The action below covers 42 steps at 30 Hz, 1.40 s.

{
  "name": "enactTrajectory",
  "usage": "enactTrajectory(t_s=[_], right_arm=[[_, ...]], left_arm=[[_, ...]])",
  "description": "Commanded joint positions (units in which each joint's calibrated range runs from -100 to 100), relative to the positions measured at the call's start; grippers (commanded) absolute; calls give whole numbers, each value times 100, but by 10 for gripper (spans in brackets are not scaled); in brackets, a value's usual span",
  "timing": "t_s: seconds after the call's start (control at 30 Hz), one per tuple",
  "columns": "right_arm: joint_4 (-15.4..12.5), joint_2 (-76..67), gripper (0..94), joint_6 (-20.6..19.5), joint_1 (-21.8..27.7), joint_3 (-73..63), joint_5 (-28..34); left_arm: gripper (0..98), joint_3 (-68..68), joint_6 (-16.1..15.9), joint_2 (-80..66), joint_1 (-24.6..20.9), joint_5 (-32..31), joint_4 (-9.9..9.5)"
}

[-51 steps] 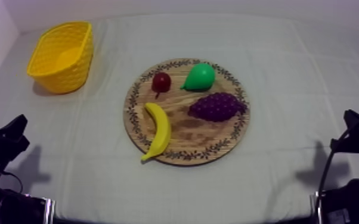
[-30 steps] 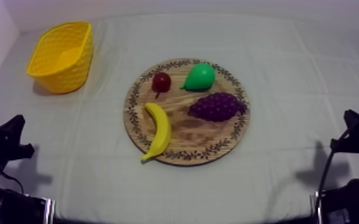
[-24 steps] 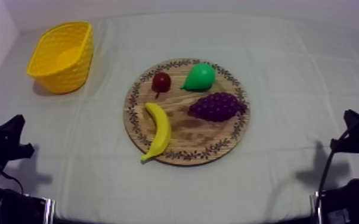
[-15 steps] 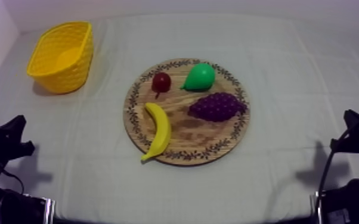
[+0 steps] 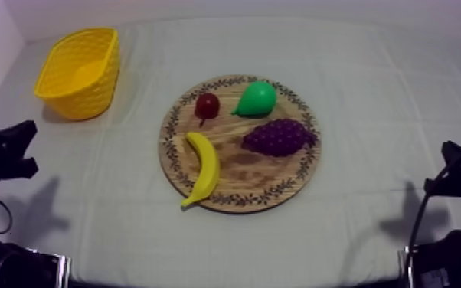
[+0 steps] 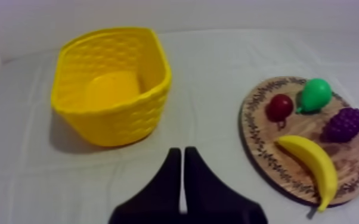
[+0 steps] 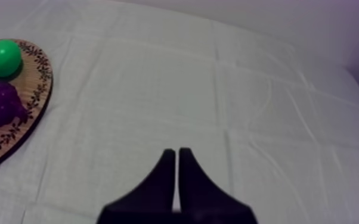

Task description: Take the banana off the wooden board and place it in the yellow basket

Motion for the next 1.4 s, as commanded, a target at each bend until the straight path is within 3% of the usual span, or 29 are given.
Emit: enactTrajectory(t_s=[0.0, 0.37, 0.8, 1.37], right_arm=[[1, -2, 3, 0, -1, 2, -4], [1, -2, 3, 0, -1, 2, -4], [1, -2, 3, 0, -1, 2, -4], [1, -2, 3, 0, -1, 2, -4]], left_arm=[[1, -725, 236, 523, 343, 226, -79], [1, -3327, 945, 2102, 1495, 1725, -122], [6, -5224, 1731, 4148, 2676, 2874, -156], [22, -5353, 2277, 5742, 2979, 3715, 49]])
